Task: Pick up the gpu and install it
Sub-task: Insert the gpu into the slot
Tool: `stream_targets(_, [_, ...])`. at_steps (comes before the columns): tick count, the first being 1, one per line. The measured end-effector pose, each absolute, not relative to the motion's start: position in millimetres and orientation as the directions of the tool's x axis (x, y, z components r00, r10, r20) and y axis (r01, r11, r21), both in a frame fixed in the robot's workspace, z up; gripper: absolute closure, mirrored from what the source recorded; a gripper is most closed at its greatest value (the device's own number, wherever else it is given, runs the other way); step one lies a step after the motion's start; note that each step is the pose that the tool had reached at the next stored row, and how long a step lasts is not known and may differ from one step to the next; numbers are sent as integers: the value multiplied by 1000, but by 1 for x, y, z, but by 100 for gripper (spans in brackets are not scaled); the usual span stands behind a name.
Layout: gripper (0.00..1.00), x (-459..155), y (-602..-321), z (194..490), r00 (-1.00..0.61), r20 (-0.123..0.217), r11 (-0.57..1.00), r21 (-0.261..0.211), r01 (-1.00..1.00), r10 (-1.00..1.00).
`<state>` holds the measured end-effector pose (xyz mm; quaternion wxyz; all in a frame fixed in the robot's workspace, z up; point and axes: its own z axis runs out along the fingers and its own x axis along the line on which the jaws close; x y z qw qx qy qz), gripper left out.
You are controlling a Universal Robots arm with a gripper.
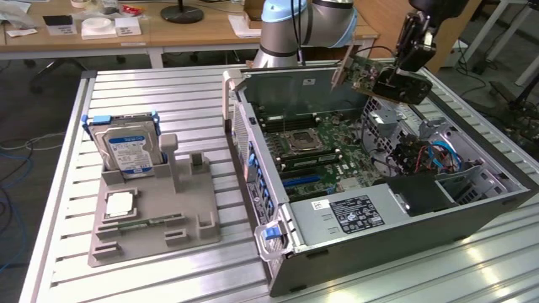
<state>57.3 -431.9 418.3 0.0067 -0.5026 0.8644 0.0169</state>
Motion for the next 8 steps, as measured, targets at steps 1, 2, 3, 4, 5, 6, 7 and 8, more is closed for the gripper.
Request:
stream_targets(1, [73,57,-432,418,-482,-29,481,22,-876,-876])
stream_targets(2, [73,57,-432,418,-469,-29,469,22,-883,-883])
stream_targets(3, [73,57,-432,418,-456,-29,456,22,-890,-889])
stream_targets(4, [73,57,-432,418,-442,-29,441,22,-897,-897])
stream_targets(5, [73,57,-432,418,-428,-29,428,22,-904,-903])
stream_targets(6, [73,57,-432,418,-415,-29,415,22,-910,-909])
stream_targets(7, [73,57,-432,418,-402,-29,401,22,-916,-915])
stream_targets(8, [73,57,-432,418,-388,-29,388,22,-921,-921])
